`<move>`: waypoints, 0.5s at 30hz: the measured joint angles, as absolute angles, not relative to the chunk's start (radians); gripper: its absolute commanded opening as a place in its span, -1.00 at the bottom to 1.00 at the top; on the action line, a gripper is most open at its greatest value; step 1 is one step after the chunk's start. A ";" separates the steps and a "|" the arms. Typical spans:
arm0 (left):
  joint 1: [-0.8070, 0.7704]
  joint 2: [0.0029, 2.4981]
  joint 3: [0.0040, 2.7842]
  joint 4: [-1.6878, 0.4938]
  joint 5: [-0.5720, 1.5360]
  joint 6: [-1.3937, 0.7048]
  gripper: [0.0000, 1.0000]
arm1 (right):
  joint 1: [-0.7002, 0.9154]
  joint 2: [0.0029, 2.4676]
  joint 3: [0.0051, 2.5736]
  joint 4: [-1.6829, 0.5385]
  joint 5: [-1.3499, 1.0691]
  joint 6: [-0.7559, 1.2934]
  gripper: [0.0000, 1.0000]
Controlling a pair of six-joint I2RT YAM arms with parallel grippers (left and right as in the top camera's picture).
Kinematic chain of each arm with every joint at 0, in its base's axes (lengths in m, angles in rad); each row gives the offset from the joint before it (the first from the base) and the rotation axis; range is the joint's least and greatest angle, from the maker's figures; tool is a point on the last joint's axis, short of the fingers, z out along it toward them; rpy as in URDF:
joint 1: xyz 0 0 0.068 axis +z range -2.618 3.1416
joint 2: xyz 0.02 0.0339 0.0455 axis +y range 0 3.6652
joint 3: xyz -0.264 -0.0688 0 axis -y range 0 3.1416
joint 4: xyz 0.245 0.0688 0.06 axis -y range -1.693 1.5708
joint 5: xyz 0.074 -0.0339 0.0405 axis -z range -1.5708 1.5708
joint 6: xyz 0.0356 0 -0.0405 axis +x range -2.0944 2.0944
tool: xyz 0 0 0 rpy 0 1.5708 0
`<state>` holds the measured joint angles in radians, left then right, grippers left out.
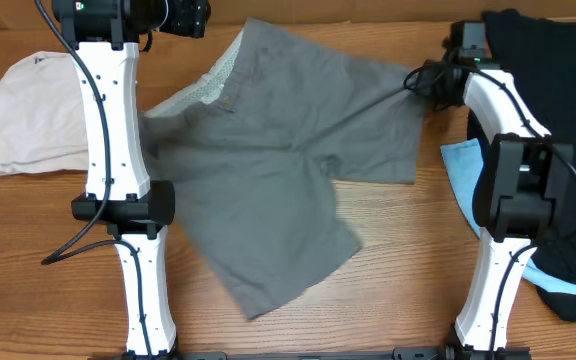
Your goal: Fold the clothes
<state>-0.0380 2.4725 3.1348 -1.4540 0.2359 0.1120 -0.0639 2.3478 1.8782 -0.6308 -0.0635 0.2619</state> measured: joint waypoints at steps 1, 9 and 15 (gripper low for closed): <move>-0.038 2.473 3.135 -1.446 0.236 0.112 0.55 | -0.072 2.348 1.878 -0.599 -0.064 0.265 -0.93; -0.038 2.472 3.122 -1.382 0.236 0.078 0.59 | -0.117 2.349 1.892 -0.479 -0.080 0.282 -0.87; -0.047 2.473 3.036 -1.328 0.235 0.079 0.60 | -0.151 2.349 1.972 -0.551 -0.142 0.287 1.00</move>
